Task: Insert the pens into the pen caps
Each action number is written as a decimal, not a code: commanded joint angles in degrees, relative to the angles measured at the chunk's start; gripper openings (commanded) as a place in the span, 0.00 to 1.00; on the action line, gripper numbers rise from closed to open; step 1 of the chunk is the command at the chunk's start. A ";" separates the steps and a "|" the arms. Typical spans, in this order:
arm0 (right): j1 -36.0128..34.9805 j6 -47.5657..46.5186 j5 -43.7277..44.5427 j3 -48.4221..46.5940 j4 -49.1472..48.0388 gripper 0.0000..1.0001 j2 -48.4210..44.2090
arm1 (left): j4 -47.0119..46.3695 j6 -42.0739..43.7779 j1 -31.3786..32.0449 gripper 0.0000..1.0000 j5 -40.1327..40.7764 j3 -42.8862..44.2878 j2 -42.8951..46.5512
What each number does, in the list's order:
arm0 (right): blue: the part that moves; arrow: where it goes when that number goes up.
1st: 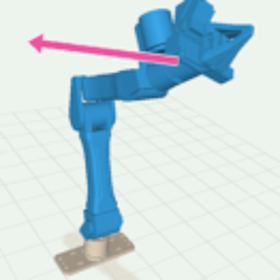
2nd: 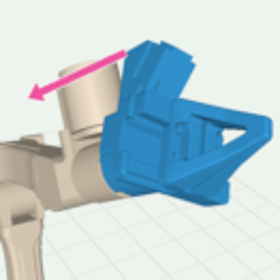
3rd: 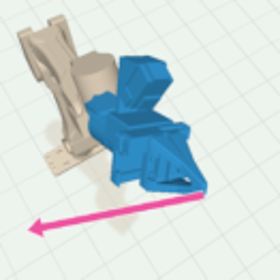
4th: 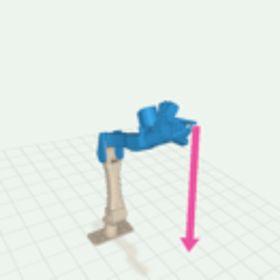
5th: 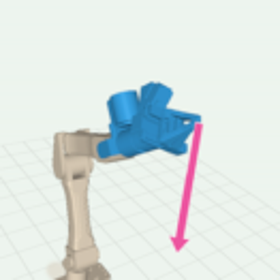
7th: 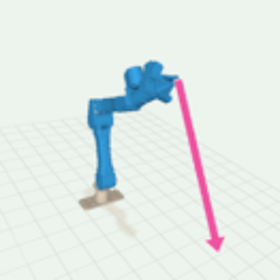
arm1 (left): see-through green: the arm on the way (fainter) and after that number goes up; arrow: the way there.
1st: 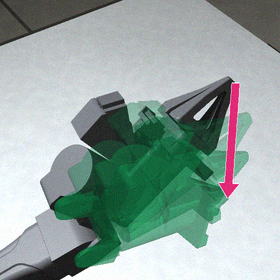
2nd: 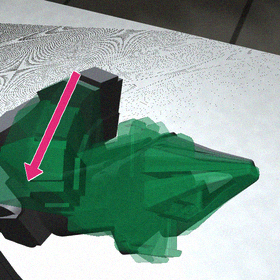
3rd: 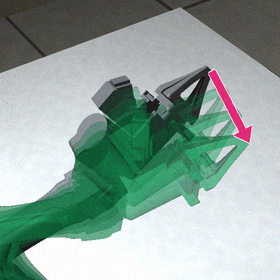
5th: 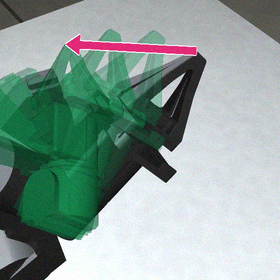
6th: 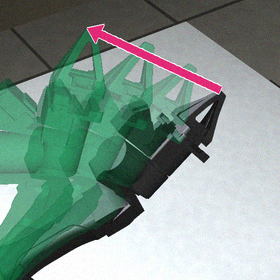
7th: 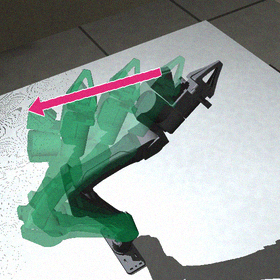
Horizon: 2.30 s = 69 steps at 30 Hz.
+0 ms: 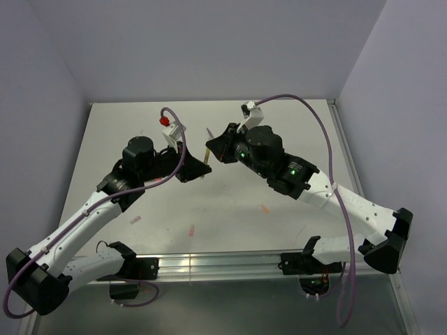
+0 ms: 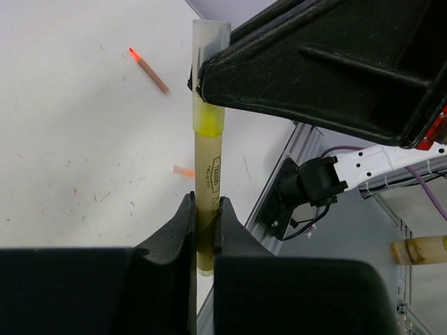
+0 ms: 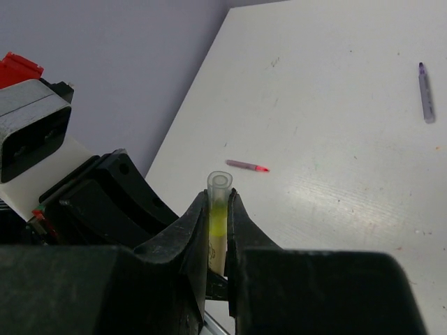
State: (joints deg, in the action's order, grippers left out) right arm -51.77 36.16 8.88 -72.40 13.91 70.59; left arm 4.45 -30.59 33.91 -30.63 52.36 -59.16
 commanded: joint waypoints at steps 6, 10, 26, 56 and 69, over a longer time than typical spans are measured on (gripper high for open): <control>-9.49 1.01 -6.16 5.78 5.77 0.00 1.48 | -10.69 2.20 -0.43 0.00 7.26 2.66 3.43; -9.76 1.02 -3.79 4.73 7.35 0.00 1.57 | -10.60 2.99 -0.60 0.00 6.29 2.66 3.52; -4.48 0.49 3.86 -14.16 18.69 0.38 5.08 | -10.51 4.04 0.72 0.00 -0.83 2.22 2.99; 2.73 -3.03 0.52 -25.25 16.23 0.57 8.42 | -10.42 3.25 1.77 0.00 -2.85 2.13 -0.26; 1.94 -2.33 -0.71 -23.22 16.23 0.49 10.09 | -10.16 3.17 1.77 0.00 -1.89 1.96 0.09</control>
State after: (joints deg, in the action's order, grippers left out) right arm -49.32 33.63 8.47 -95.98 32.12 80.31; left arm -3.66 -27.86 35.46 -32.23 52.36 -59.61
